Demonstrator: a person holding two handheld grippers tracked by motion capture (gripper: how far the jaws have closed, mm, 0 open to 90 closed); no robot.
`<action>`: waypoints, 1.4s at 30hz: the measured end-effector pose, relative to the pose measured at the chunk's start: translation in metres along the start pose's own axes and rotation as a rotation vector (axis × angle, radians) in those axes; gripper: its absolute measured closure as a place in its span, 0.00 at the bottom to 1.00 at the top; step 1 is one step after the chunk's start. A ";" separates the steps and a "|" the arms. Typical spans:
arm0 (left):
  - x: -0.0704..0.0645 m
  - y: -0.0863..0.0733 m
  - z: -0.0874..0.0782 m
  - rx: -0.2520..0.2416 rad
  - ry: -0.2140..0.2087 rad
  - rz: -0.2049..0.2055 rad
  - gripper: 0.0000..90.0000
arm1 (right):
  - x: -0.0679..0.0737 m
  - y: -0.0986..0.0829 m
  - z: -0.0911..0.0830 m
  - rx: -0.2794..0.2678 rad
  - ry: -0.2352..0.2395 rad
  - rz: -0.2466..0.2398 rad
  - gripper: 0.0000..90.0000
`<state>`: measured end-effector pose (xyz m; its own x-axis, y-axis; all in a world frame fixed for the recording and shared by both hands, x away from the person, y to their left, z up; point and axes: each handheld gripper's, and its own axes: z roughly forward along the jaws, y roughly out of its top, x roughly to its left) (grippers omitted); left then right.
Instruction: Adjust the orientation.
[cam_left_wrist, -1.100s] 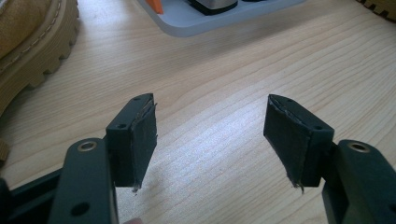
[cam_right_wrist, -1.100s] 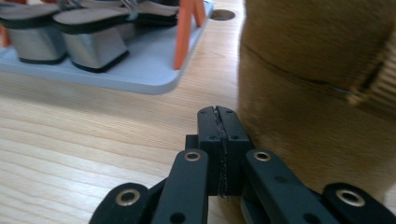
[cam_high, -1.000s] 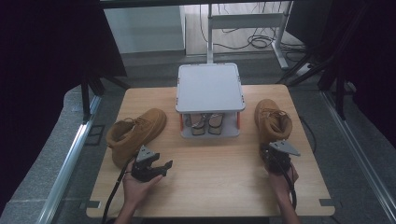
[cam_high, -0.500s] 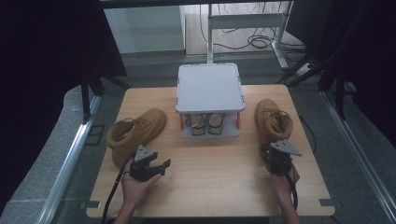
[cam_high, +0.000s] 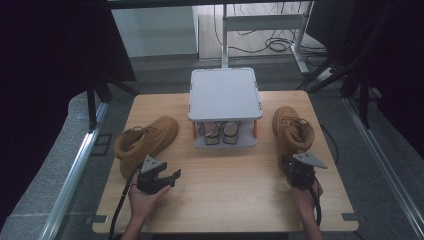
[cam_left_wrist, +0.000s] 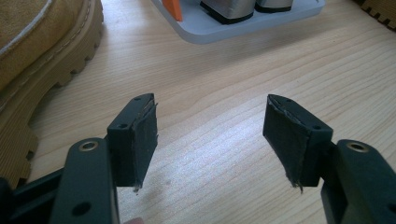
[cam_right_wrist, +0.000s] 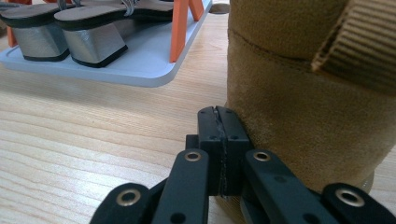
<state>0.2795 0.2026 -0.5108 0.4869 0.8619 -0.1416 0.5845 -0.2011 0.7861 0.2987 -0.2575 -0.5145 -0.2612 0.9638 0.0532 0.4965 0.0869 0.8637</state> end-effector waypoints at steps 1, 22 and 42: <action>0.000 0.000 0.000 0.004 -0.002 -0.001 0.39 | 0.000 0.000 0.000 0.002 -0.001 0.001 1.00; 0.005 -0.002 0.002 0.027 -0.003 -0.019 0.38 | -0.027 -0.008 -0.019 -0.006 -0.055 0.036 1.00; 0.006 -0.002 0.003 0.035 0.000 -0.019 0.38 | -0.062 -0.013 -0.031 -0.020 -0.111 0.110 1.00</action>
<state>0.2831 0.2067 -0.5149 0.4760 0.8654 -0.1563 0.6161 -0.2013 0.7615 0.2825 -0.3260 -0.5134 -0.1123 0.9893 0.0931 0.5005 -0.0246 0.8654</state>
